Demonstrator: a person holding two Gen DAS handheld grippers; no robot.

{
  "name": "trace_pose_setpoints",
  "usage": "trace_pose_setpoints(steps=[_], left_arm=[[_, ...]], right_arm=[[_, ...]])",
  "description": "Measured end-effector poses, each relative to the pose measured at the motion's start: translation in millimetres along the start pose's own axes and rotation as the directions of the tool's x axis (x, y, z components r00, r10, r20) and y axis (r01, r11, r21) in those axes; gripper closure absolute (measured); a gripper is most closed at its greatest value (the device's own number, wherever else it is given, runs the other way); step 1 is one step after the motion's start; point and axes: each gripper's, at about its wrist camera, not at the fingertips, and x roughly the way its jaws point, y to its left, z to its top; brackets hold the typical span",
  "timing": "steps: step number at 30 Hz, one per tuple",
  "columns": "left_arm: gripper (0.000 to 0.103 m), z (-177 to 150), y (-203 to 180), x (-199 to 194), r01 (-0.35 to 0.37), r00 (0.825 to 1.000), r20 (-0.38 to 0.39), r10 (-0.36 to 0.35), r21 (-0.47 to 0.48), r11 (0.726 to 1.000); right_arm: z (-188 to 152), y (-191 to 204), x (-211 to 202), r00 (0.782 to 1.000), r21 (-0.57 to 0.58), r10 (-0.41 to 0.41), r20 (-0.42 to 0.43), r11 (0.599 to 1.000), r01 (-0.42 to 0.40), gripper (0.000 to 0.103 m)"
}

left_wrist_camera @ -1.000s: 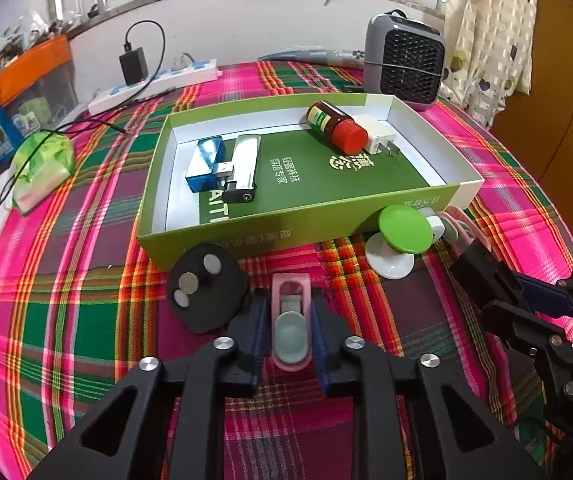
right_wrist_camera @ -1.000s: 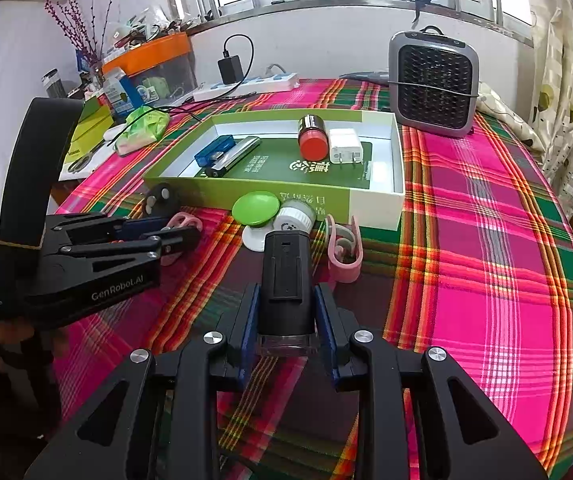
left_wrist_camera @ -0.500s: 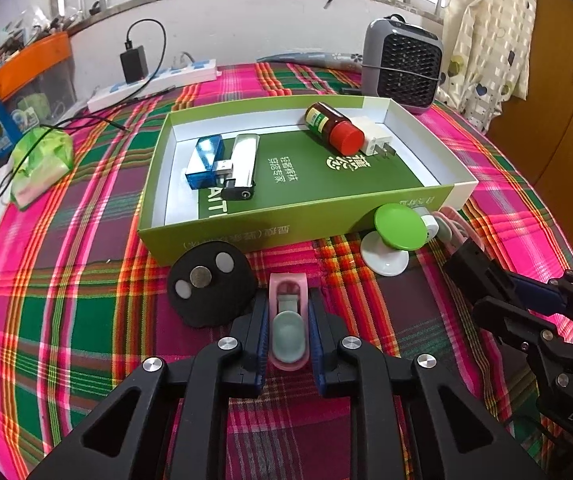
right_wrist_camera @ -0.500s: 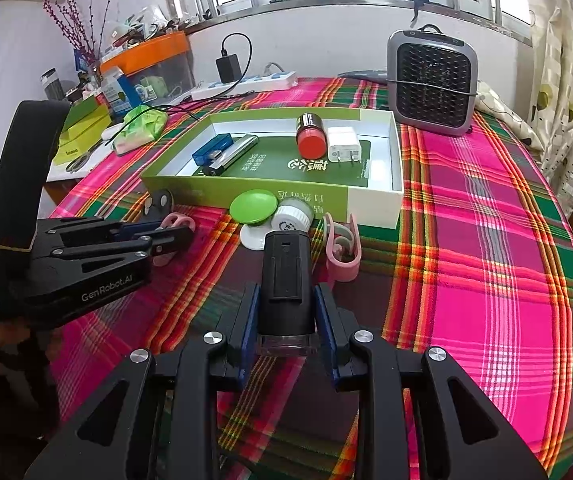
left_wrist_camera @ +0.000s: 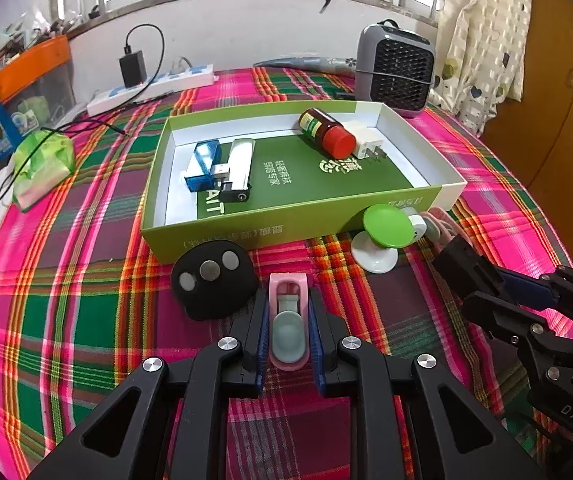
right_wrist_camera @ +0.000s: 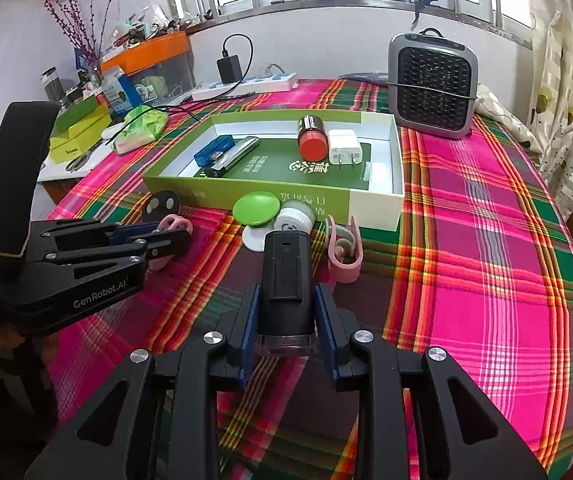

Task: Organize rigid objects
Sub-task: 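Carry the pink clip and black cylinder over the green card with both tools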

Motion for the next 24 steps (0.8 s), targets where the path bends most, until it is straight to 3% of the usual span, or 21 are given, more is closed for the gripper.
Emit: trace_pose_setpoints(steps=[24], left_arm=[[0.086, 25.5, 1.9, -30.5, 0.018, 0.996, 0.087, -0.019, 0.009, 1.0]], right_arm=[[24.9, 0.6, -18.3, 0.998, -0.024, -0.024, 0.066, 0.999, 0.025, 0.074]])
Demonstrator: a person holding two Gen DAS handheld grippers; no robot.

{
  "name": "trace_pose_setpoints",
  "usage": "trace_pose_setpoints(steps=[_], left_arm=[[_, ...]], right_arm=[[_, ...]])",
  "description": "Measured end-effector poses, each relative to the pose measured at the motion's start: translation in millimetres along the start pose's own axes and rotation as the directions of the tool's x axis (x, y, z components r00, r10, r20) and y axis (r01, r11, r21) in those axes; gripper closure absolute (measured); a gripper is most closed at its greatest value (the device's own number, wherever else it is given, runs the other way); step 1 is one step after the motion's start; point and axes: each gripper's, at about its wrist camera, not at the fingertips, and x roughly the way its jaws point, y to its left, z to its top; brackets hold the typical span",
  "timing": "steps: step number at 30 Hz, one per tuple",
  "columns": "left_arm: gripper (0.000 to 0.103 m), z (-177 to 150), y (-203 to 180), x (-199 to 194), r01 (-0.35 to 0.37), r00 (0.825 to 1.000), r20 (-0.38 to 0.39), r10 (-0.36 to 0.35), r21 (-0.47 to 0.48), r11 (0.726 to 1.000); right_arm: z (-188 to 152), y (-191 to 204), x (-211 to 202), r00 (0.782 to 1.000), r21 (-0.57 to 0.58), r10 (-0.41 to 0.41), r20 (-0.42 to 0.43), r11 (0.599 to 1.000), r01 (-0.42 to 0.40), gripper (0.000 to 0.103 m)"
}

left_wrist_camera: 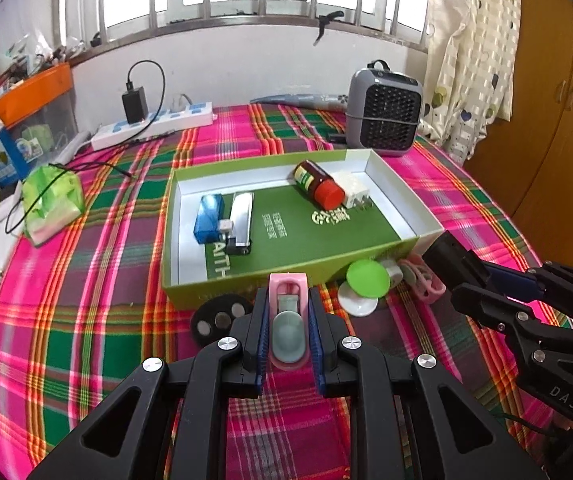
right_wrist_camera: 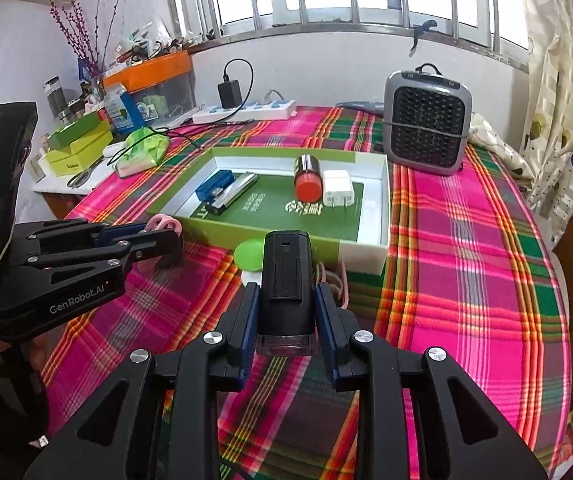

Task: Organize rigid objects
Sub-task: 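Carry the pink clip and black cylinder over the green card with both tools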

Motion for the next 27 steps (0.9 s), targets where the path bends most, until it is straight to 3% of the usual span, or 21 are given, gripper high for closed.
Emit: trace_pose_setpoints(steps=[11, 27], left_arm=[[0.086, 25.8, 10.6, 14.6, 0.031, 1.0, 0.0, -0.031, -0.036, 0.999], [0.086, 58.9, 18.2, 54.9, 0.049, 0.998, -0.025, -0.051, -0.063, 0.997]], right_arm=[[29.0, -12.2, 9.4, 1.0, -0.007, -0.013, 0.01, 1.0, 0.013, 0.074], [58.2, -34.3, 55.4, 0.997, 0.028, -0.051, -0.054, 0.998, 0.053, 0.074]])
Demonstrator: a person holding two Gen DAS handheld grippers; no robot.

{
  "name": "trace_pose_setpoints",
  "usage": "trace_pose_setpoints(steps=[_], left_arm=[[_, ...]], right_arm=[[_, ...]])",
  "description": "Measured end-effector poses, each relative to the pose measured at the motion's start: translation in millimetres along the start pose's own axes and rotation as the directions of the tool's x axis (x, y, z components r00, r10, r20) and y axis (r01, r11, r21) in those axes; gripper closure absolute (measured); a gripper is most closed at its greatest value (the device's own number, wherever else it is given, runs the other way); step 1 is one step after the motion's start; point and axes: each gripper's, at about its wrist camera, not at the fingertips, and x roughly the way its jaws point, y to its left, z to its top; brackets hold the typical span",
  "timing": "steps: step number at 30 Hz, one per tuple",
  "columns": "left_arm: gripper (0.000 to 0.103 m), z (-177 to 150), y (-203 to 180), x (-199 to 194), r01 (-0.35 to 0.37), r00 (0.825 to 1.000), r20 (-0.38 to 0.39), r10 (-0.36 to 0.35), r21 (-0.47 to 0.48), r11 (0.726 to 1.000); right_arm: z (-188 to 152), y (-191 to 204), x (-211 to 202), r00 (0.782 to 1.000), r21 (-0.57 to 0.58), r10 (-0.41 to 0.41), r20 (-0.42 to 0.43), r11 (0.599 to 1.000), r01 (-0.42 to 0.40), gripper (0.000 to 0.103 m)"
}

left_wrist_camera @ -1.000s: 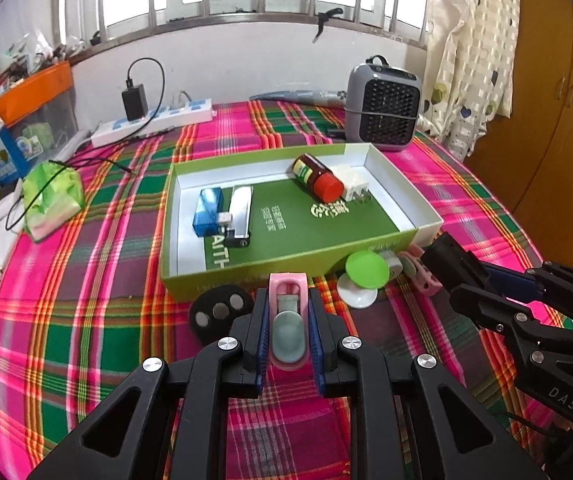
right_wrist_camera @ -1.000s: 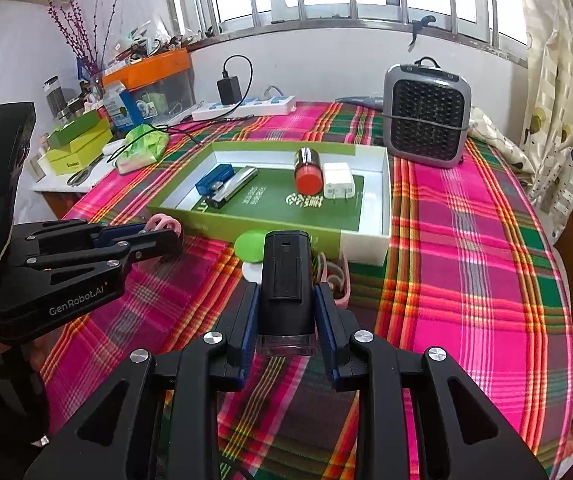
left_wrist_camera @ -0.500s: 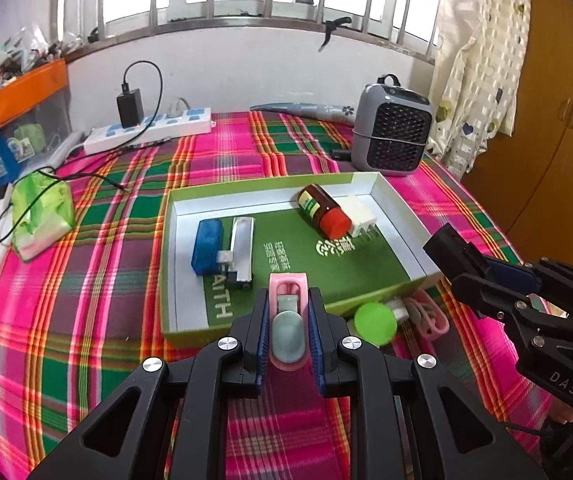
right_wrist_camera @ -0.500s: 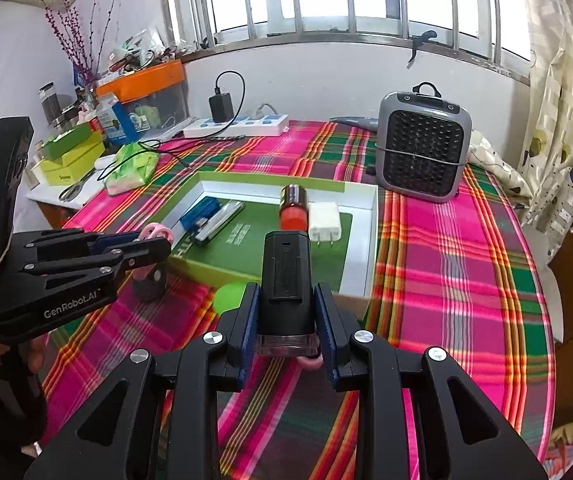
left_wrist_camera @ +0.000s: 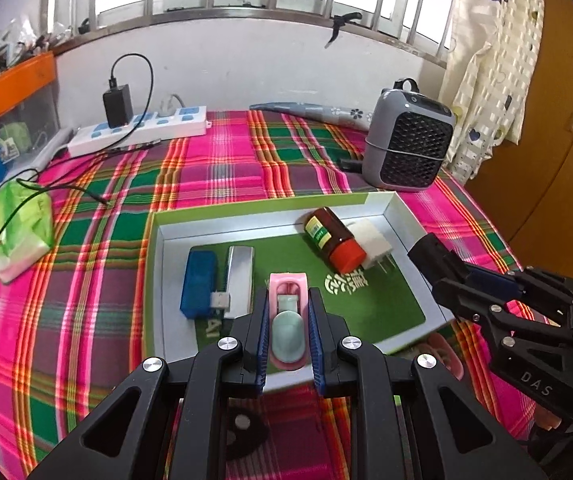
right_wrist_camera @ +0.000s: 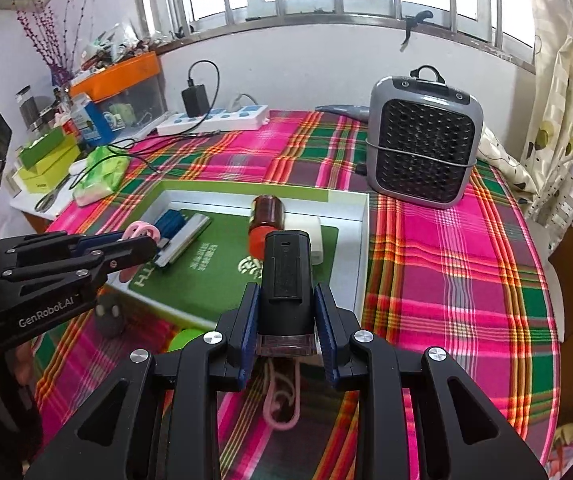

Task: Organize rigid objects
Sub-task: 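Carry the pink clip and black cylinder over the green card with both tools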

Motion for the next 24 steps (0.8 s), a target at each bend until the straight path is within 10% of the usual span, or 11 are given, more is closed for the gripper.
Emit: trace_pose_setpoints(steps=[24], left_arm=[[0.086, 4.4, -1.9, 42.4, -0.019, 0.997, -0.076, 0.02, 0.013, 1.0]], right_arm=[[0.7, -2.6, 38.3, 0.992, -0.03, 0.031, -0.123, 0.999, -0.034, 0.074]])
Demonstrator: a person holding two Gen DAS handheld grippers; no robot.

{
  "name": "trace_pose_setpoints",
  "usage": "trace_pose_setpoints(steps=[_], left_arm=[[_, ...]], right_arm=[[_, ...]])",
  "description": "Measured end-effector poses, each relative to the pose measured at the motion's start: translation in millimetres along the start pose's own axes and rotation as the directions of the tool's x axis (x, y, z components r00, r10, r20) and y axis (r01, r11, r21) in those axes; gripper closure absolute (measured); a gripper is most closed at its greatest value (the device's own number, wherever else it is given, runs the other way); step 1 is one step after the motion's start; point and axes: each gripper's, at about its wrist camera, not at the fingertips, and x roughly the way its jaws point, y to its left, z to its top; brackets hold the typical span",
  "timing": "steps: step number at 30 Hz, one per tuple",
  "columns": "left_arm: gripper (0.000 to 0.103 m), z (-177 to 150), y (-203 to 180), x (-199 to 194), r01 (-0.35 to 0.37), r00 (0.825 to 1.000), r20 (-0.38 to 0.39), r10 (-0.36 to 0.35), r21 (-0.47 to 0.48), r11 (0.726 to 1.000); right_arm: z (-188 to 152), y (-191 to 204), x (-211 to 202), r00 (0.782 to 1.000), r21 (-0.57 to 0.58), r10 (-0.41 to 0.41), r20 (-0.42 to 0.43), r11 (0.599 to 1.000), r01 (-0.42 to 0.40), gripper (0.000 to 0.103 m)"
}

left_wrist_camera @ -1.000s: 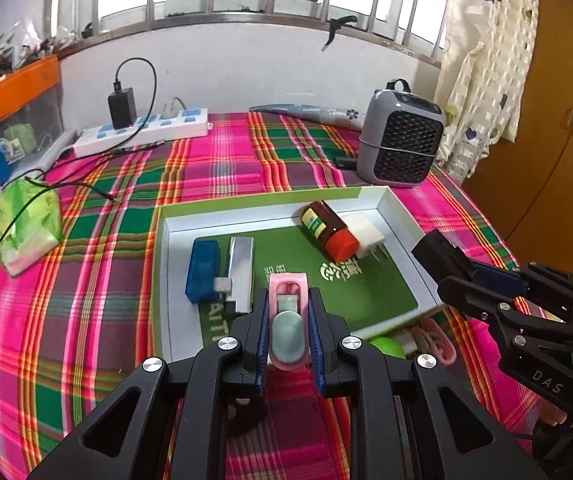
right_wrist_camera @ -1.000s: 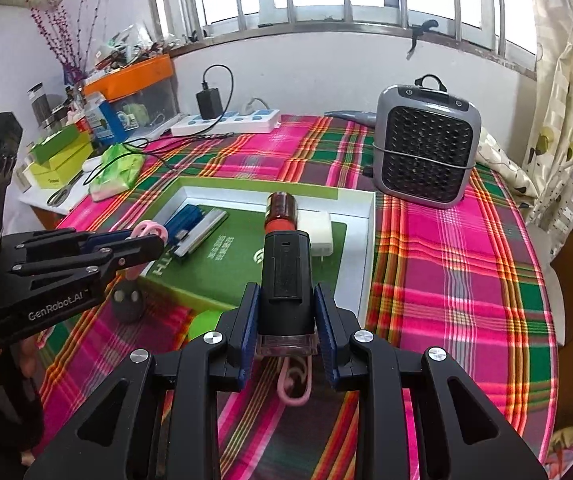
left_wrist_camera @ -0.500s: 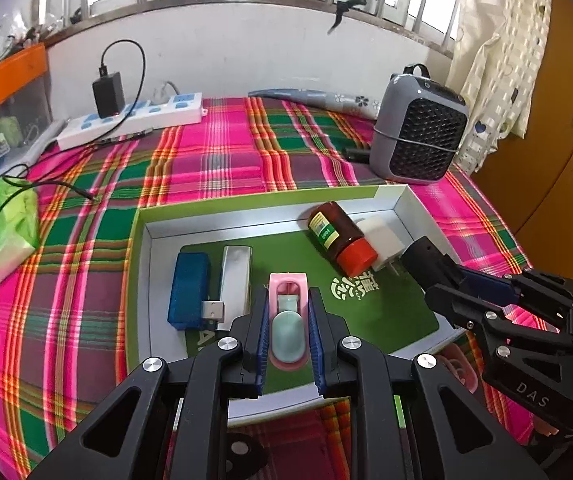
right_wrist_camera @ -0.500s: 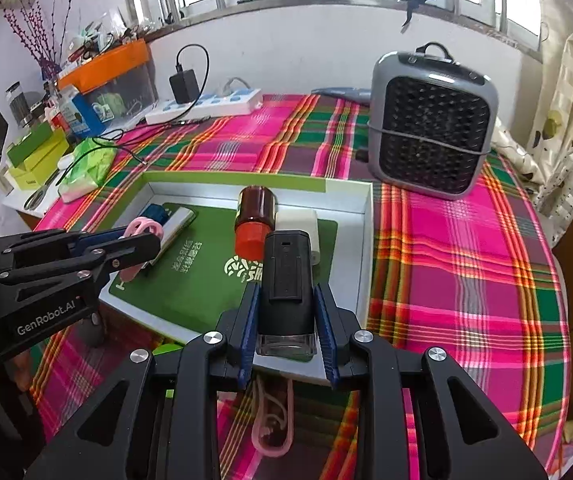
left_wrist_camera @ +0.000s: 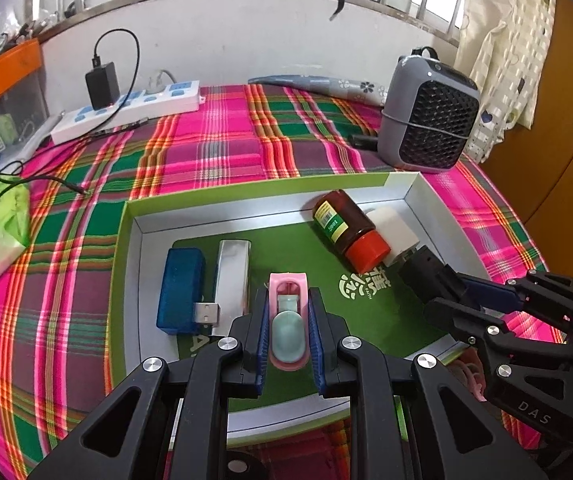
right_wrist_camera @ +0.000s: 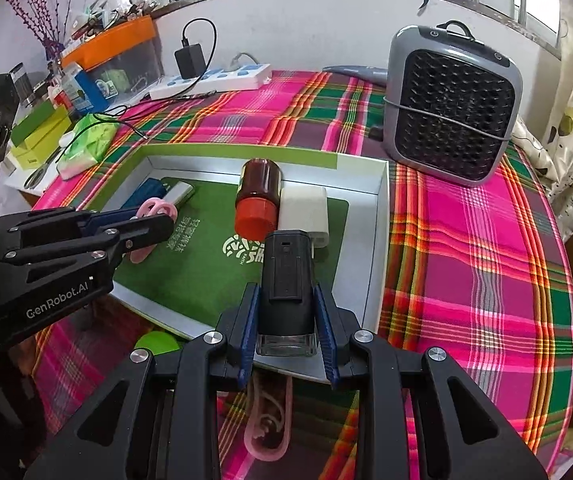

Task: Organize rigid objects
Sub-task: 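Carry the pink clip and black cylinder over the green card with both tools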

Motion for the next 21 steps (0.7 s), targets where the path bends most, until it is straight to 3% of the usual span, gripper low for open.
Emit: trace_pose_setpoints(steps=[21], left_arm=[[0.086, -2.1, -1.9, 15.9, -0.022, 0.999, -0.037, 0.023, 0.013, 1.0]], right_arm=[[0.3, 1.8, 7.8, 1.0, -0.018, -0.01, -0.008, 1.0, 0.009, 0.074]])
